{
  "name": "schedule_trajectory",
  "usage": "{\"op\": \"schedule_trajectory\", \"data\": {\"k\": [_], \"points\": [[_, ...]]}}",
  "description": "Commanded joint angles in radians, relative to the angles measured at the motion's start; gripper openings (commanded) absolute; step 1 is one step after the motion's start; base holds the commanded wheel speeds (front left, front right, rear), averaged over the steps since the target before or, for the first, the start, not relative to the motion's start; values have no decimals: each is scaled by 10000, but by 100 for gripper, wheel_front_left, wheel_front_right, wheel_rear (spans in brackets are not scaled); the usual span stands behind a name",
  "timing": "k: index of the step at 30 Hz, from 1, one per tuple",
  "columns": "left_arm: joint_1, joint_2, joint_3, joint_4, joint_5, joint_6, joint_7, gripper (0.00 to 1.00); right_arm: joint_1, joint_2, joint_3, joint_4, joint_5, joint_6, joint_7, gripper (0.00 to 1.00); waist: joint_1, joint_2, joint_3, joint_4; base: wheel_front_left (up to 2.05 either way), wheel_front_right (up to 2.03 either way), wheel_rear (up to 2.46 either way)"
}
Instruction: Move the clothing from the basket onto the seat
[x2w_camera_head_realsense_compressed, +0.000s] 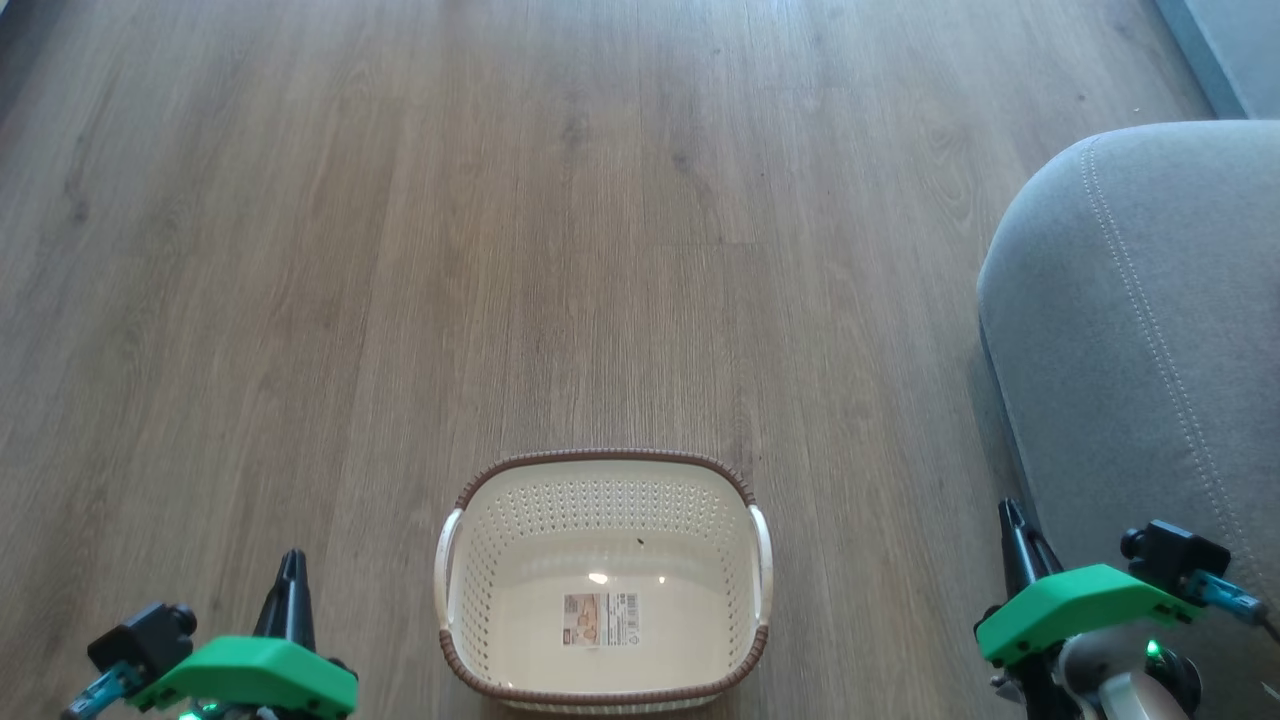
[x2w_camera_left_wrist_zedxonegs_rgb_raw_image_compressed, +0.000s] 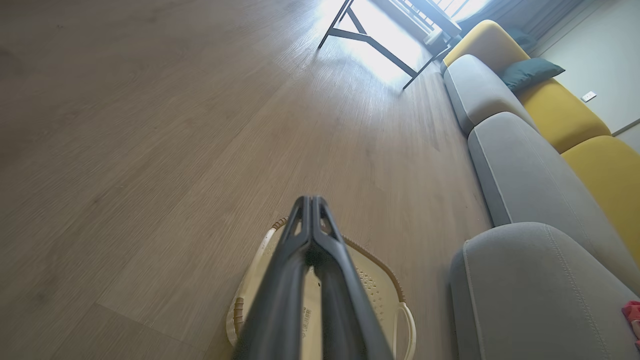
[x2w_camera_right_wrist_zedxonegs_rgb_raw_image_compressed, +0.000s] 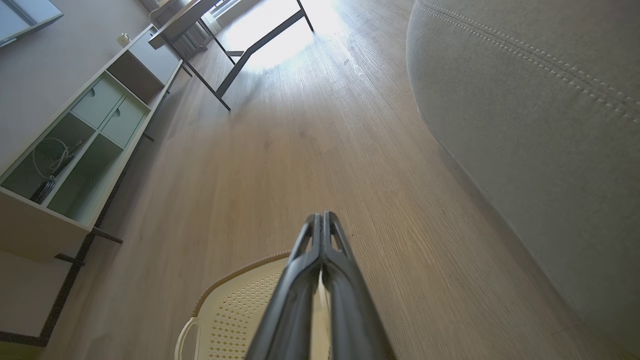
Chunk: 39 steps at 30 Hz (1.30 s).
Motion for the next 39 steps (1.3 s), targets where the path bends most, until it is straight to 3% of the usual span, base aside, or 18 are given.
{"op": "schedule_trajectory", "data": {"k": [1,39], "points": [[-572,48,189,-393,-312,-64,68,0,-502,-42,-48,-381,321,22,63,0,0,0,0,-1,0,0,0],[-972,63,403,-893,-4549,-168,1186,0,-573,62,-814,-779,4381,43,1150,0,0,0,-6,-32,0,0,0]]}}
